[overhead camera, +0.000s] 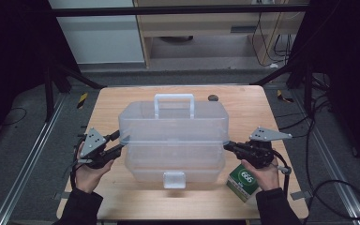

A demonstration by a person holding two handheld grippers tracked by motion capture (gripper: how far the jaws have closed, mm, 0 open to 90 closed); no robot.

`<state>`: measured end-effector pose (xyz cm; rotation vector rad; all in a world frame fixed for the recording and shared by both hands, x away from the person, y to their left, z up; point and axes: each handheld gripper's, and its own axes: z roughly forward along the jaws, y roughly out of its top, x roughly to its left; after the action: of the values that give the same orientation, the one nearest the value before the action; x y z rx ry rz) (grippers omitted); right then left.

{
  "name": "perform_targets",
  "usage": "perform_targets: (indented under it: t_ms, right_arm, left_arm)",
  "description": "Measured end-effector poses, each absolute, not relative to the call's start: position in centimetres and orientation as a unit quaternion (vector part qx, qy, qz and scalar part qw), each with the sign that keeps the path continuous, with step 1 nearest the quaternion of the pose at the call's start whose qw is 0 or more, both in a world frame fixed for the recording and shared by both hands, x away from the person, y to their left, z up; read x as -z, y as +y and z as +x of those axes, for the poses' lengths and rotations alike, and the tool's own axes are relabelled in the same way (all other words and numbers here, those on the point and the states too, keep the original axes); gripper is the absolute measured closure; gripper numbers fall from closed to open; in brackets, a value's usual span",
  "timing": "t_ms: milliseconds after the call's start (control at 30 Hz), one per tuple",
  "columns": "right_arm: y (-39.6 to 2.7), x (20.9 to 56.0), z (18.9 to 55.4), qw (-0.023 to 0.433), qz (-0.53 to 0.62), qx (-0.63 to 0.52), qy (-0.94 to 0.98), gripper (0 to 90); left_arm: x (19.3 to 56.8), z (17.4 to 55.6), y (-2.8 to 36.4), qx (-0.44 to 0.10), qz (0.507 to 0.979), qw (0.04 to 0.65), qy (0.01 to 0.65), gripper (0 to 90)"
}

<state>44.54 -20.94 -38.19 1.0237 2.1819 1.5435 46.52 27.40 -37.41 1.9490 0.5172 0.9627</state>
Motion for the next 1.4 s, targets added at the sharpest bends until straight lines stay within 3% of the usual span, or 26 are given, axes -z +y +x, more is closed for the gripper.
perform_targets:
  t_ms: [133, 300, 433, 1000, 1400]
  right_arm:
    - [-20.9, 38.3, 44.5, 0.142, 0.353, -0.531, 0.757, 87.2]
    - [-20.9, 39.0, 44.7, 0.165, 0.374, -0.492, 0.768, 74.6]
    - [-20.9, 40.1, 45.1, 0.170, 0.395, -0.458, 0.778, 71.1]
    - [-19.7, 41.7, 46.0, 0.125, 0.427, -0.431, 0.785, 73.5]
    - [-19.7, 41.8, 46.1, 0.126, 0.435, -0.428, 0.782, 73.4]
  left_arm:
    - [37.3, 46.4, 27.4, -0.390, 0.785, 0.433, 0.211, 62.4]
    - [37.3, 46.5, 27.5, -0.382, 0.787, 0.435, 0.213, 62.3]
    - [37.3, 46.5, 27.6, -0.380, 0.786, 0.437, 0.214, 62.2]
    - [36.6, 47.1, 27.6, -0.381, 0.779, 0.446, 0.219, 63.2]
    - [35.4, 48.4, 27.2, -0.394, 0.765, 0.455, 0.231, 66.7]
